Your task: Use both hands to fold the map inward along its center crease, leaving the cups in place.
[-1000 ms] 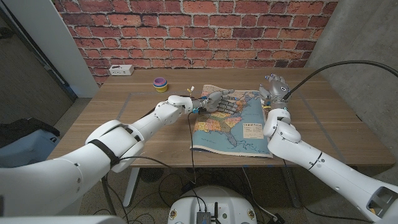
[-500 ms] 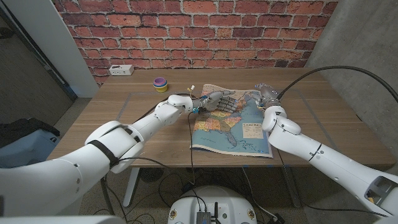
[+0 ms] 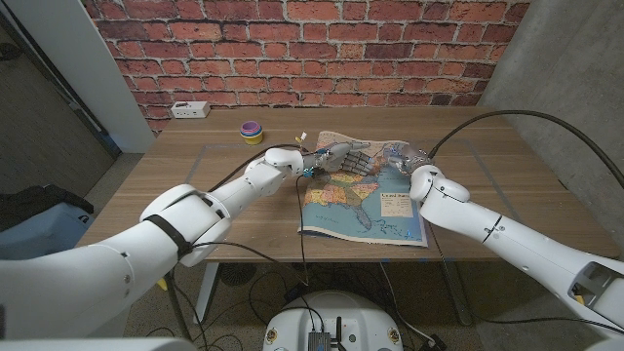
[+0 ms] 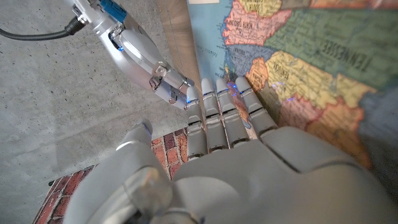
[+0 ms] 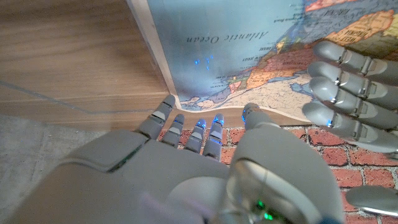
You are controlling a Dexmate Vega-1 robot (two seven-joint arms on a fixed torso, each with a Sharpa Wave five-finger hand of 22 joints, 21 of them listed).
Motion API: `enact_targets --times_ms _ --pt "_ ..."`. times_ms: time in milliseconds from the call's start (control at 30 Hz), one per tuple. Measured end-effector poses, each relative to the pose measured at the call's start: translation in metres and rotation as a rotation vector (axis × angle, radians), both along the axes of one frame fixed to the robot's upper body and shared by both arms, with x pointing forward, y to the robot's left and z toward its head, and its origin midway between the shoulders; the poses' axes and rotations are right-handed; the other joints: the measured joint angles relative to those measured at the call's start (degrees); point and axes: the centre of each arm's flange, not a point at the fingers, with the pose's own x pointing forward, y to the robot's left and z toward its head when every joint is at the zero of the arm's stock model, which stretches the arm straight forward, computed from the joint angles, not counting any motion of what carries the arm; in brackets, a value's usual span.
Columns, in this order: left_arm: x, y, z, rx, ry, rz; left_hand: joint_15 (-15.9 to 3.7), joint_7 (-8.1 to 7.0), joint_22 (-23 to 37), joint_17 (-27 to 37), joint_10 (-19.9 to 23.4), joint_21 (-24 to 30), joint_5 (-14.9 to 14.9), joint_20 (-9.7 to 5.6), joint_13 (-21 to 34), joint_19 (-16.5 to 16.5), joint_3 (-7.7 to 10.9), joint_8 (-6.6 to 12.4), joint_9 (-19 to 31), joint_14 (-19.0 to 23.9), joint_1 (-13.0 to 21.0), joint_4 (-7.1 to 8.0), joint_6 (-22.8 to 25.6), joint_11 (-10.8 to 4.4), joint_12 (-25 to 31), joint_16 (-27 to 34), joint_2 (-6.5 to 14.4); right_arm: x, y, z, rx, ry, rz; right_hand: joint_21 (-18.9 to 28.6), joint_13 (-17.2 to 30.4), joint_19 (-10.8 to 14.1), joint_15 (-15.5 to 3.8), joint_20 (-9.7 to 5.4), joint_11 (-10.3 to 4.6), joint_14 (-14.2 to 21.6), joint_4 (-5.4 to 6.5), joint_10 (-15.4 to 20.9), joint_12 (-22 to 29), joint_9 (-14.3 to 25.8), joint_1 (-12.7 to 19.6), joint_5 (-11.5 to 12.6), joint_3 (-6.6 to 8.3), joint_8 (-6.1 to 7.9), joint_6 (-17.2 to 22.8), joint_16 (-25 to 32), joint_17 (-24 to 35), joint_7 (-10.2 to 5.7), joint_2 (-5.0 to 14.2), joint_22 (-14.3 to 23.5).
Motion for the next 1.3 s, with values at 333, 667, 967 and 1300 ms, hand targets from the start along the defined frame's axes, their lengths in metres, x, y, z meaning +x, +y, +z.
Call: enact_targets --times_ms 333,667,967,1300 --pt "-0.002 0.0 0.01 0.03 -0.063 -0.006 0.1 -0.45 -0.05 0.0 0.6 -0.46 0.0 0.01 0.26 -0.02 0.39 0.0 0.0 0.1 0.23 -0.39 0.45 -0.01 0.0 0.0 0.83 0.009 0.002 -0.009 -0.005 0.077 0.006 -0.28 0.0 -0.23 0.0 -0.23 0.0 0.0 0.0 0.01 0.0 0.0 -0.23 0.0 0.0 0.0 -0.27 0.0 0.01 0.27 0.23 0.1" --pt "-0.007 0.002 0.032 0.062 -0.162 -0.004 -0.05 -0.69 -0.04 -0.1 0.55 -0.6 0.0 0.01 0.36 -0.02 1.2 0.0 -0.01 -0.05 0.91 -1.19 0.68 -0.02 0.2 -0.28 1.5 0.015 0.002 -0.013 -0.022 0.121 -0.004 -0.41 0.3 -0.62 0.0 -0.61 -0.01 0.0 0.0 0.01 0.0 -0.01 -0.22 0.0 0.0 0.0 -0.27 0.0 -0.28 0.27 0.23 0.07" --pt "-0.018 0.012 0.056 0.109 -0.327 0.06 -0.92 -3.0 0.23 -0.28 -6.55 -2.51 0.47 -1.07 0.03 -1.11 5.55 -2.37 -0.01 -7.98 5.21 -4.75 0.49 -0.52 -3.14 -2.1 5.81 0.015 -0.001 -0.018 -0.044 0.144 -0.028 -0.42 0.29 -0.62 0.0 -0.61 -0.01 0.0 -0.35 0.01 0.0 -0.01 0.01 0.0 0.35 0.0 -0.26 0.0 -0.28 0.27 0.47 0.09" --pt "-0.017 0.029 0.07 0.098 -0.433 0.191 -0.1 -4.08 0.06 -0.39 -12.79 -4.71 1.17 -4.53 -1.5 -4.57 13.62 -4.94 -0.06 -15.32 8.74 -3.61 -9.75 -0.19 -4.92 -2.11 9.34 0.011 -0.003 -0.021 -0.055 0.152 -0.04 -0.62 0.14 -0.62 0.0 -0.61 -0.01 0.0 -0.57 0.01 0.01 -0.16 0.24 0.01 0.57 0.0 -0.26 -0.37 -0.27 0.27 0.69 -0.11"
